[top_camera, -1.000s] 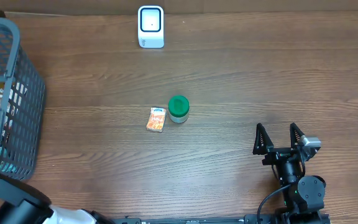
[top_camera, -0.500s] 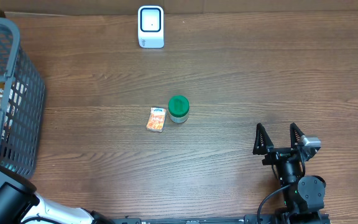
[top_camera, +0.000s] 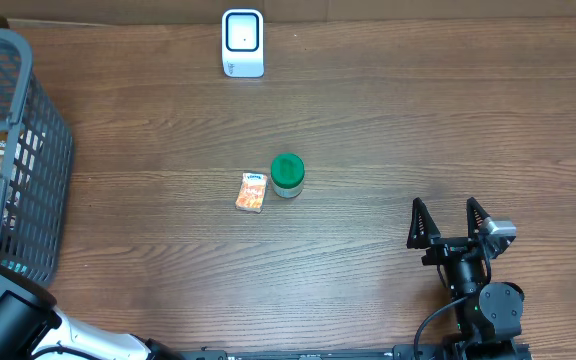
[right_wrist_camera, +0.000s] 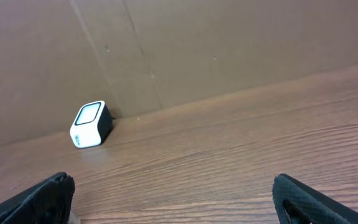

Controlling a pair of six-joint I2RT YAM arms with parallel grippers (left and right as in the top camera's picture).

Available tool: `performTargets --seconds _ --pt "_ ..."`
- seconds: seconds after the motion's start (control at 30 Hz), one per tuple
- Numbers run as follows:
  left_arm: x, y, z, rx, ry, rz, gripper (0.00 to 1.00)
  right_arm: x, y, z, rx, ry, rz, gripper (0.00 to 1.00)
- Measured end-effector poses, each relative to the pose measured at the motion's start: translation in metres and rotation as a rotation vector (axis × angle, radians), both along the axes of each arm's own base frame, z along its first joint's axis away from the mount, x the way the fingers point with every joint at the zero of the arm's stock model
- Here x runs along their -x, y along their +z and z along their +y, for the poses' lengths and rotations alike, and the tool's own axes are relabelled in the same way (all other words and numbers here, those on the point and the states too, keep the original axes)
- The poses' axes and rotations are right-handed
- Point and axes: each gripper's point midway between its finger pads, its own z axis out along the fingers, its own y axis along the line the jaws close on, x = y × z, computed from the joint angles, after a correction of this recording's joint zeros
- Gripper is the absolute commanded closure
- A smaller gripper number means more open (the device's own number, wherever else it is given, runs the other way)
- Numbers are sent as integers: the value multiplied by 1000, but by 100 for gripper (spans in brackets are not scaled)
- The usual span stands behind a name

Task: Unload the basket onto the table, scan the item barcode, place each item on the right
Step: 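Reach the left gripper into the basket and grasp the green wipes pouch, then carry the green wipes pouch to the scanner and set it beside the tissues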

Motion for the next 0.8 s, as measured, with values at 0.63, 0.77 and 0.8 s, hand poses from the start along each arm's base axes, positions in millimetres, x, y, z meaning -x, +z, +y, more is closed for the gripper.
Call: performTargets --seconds 0.63,0.77,0.8 --pt "-40 119 14 17 -14 -117 96 0 0 0 0 0 1 0" --pt "-72 175 2 -26 -57 -272 96 0 0 0 0 1 0 0" --pt "-80 191 -5 -35 -78 -316 96 0 0 0 0 0 1 0"
